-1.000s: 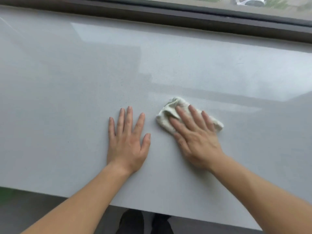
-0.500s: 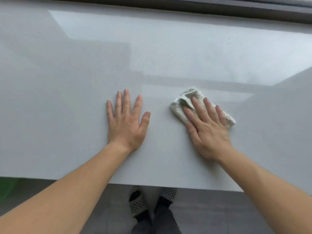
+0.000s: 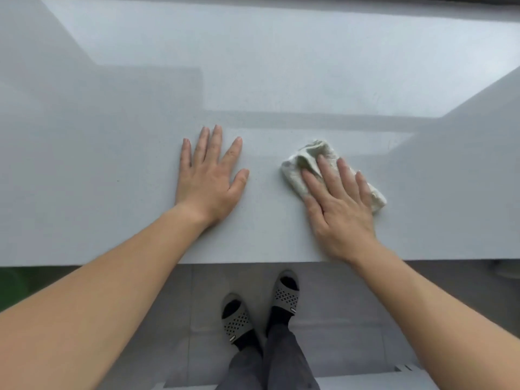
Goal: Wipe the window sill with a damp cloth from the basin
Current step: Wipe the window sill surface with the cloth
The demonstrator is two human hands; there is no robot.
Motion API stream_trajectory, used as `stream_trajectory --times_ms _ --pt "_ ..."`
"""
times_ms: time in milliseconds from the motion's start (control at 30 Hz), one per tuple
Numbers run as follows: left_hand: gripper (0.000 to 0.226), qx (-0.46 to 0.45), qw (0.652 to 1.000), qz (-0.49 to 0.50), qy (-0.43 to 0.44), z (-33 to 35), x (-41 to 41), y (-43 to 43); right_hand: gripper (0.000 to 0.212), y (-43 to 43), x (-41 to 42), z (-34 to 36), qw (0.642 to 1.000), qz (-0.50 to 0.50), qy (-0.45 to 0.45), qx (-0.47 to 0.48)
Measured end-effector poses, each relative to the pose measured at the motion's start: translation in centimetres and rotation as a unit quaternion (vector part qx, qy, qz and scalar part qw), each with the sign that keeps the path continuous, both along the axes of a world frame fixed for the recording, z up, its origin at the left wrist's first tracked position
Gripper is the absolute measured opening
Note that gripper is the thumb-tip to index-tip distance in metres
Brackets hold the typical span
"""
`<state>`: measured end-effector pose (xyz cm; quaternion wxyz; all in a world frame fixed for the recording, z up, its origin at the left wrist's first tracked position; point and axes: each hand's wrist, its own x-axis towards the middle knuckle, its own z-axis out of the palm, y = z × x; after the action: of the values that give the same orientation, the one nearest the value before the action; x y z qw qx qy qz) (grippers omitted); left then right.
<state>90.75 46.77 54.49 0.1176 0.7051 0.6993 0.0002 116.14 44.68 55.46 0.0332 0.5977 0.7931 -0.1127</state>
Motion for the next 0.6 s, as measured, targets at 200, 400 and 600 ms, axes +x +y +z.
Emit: stream_trajectory --times_ms 200,400,600 --pt "0.064 0.0 1.0 0.007 -0.021 0.1 0.0 0.0 0.056 -7.3 -1.7 0.6 0.994 0.106 -0.012 0.006" --pt "0.06 -0.002 0.996 0.072 -0.049 0.8 2.0 0.0 0.056 -0.2 7.1 0.2 0.999 0.029 -0.021 -0.009" --pt "0.062 0.058 0.989 0.057 -0.126 1.0 6.5 1.7 0.056 -4.1 4.1 0.3 1.0 0.019 -0.01 0.009"
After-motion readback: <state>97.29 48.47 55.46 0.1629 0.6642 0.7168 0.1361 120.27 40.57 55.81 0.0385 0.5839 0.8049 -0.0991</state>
